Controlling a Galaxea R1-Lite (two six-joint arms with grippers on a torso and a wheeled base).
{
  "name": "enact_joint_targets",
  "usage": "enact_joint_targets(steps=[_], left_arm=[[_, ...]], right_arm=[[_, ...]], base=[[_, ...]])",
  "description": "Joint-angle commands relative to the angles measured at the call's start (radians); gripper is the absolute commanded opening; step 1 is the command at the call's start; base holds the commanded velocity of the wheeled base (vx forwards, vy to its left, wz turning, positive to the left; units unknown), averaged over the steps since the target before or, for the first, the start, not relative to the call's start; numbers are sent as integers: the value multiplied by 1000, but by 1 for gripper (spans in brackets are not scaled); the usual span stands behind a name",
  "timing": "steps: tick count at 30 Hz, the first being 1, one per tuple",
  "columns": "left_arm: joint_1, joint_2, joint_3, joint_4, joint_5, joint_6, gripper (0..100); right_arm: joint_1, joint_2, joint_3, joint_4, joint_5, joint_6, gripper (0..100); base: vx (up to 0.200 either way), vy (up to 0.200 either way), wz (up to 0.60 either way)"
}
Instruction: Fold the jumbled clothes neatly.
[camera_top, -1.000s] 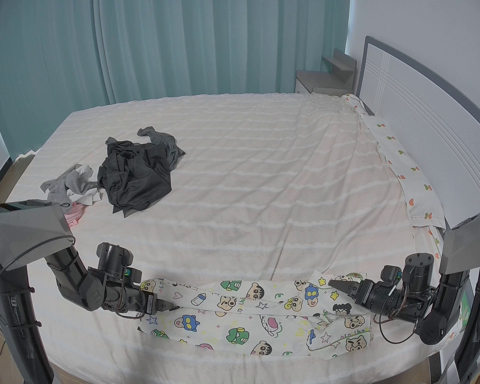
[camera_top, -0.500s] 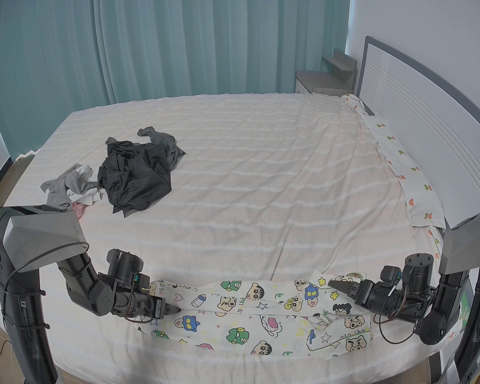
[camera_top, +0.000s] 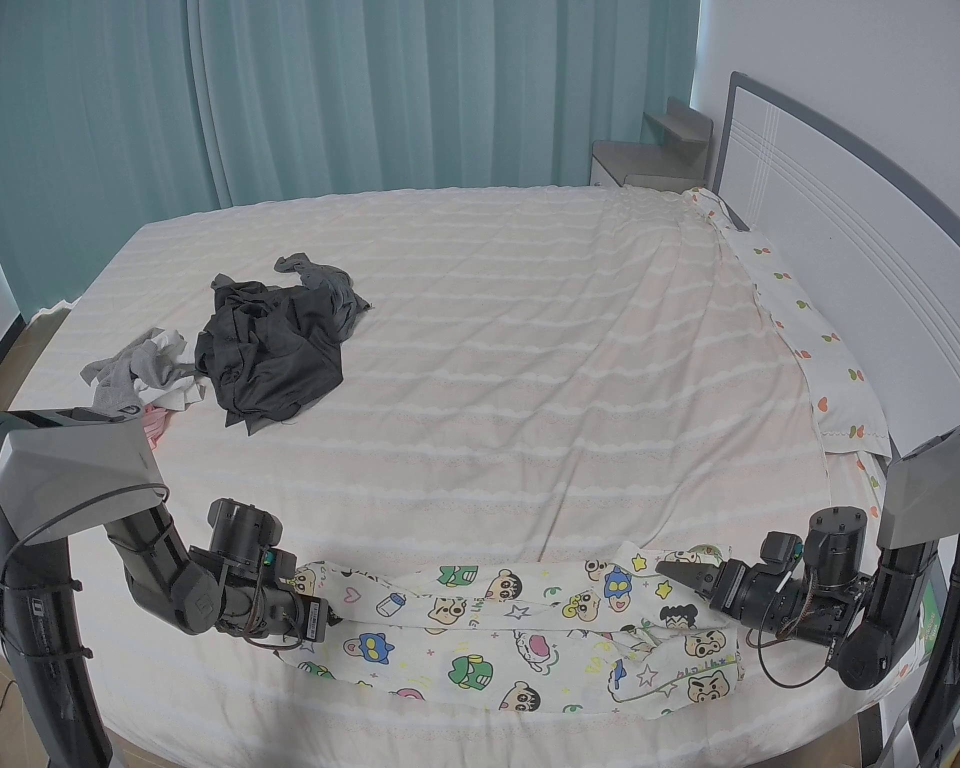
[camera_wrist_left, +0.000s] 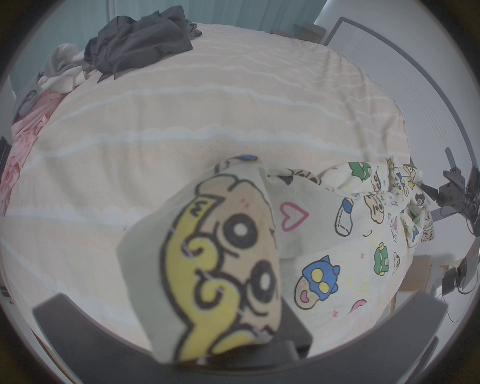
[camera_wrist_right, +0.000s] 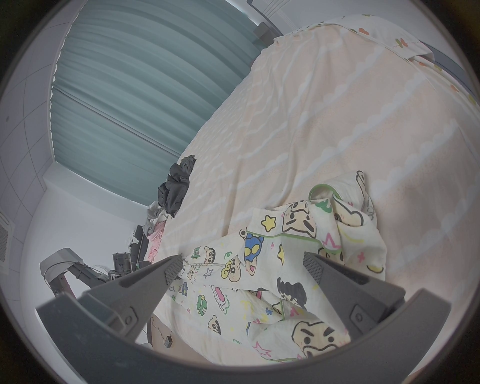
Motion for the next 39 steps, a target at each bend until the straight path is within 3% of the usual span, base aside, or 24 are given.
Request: enact_joint_targets(steps=[1,12,23,28,39], left_arm=[[7,-67,25,1,2,-2,0],[26,-154,71,4,2,-3,0],[119,-268,106,5,-35,-41,0],[165,-291,115,5,-60,-51,0],[351,-380,157,8,-159,-52,0]], right_arm=[[0,1,0,-15,1,0,100],[-9,-6,1,-15,1,6,100],[-9,-2,1,-15,1,8,100],[-9,-2,3,-15,1,8,100],[-9,-2,8,-15,1,8,100]], base=[[0,0,0],[0,0,0],[0,0,0],[0,0,0],[0,0,0]])
